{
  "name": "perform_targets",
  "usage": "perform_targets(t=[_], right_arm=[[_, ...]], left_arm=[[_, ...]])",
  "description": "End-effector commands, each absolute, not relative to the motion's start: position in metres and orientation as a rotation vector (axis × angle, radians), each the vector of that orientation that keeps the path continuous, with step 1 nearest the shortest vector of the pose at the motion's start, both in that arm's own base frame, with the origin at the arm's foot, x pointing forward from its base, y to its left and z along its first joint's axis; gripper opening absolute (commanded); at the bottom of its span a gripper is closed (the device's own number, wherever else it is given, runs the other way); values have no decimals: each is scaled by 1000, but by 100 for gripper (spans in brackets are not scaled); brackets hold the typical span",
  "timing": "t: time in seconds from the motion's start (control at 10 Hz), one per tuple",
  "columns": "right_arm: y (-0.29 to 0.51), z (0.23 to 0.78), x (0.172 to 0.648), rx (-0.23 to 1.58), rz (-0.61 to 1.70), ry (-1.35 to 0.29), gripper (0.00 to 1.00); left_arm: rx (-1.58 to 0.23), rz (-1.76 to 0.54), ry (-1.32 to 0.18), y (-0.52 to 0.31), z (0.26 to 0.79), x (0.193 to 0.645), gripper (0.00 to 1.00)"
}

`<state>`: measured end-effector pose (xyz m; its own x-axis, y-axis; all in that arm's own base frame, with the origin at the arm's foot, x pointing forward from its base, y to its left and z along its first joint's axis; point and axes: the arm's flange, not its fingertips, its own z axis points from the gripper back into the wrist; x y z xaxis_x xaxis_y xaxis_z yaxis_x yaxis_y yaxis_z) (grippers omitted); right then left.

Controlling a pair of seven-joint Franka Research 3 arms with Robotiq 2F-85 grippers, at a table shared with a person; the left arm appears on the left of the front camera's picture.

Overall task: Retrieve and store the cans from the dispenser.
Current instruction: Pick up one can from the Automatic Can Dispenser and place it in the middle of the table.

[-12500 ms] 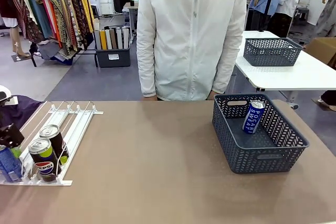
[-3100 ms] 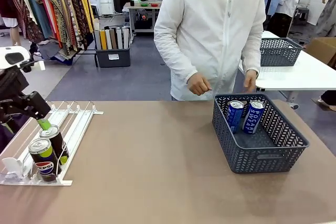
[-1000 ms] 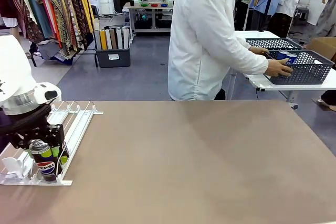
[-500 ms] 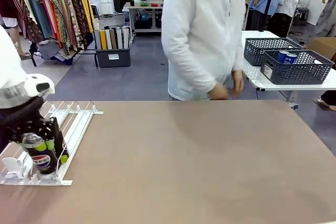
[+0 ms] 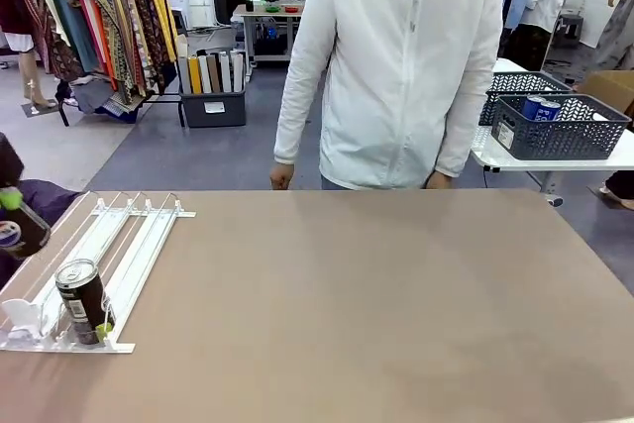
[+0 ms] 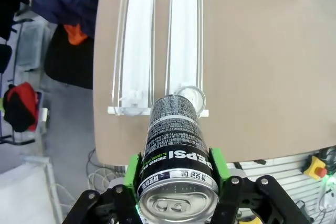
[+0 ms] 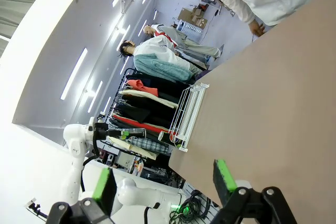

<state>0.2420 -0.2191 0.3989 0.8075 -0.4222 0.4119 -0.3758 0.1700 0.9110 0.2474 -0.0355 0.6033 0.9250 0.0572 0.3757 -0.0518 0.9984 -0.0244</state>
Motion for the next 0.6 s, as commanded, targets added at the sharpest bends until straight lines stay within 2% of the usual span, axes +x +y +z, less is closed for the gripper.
perform_targets(t=[0.0,0.1,0.2,0.3,0.5], right_arm=[[-220,403,241,1439,-31,-683,100],[-220,403,241,1439,-31,-683,100],[-220,403,241,1439,-31,-683,100],[-220,403,241,1439,-31,-683,100],[-220,403,241,1439,-31,-683,100]], left_arm=[[-50,62,-429,-19,599,247,0],[-66,59,-414,-15,594,251,0],[-95,77,-327,-10,584,259,0],[-39,74,-409,-24,604,242,0],[-39,74,-409,-24,604,242,0]])
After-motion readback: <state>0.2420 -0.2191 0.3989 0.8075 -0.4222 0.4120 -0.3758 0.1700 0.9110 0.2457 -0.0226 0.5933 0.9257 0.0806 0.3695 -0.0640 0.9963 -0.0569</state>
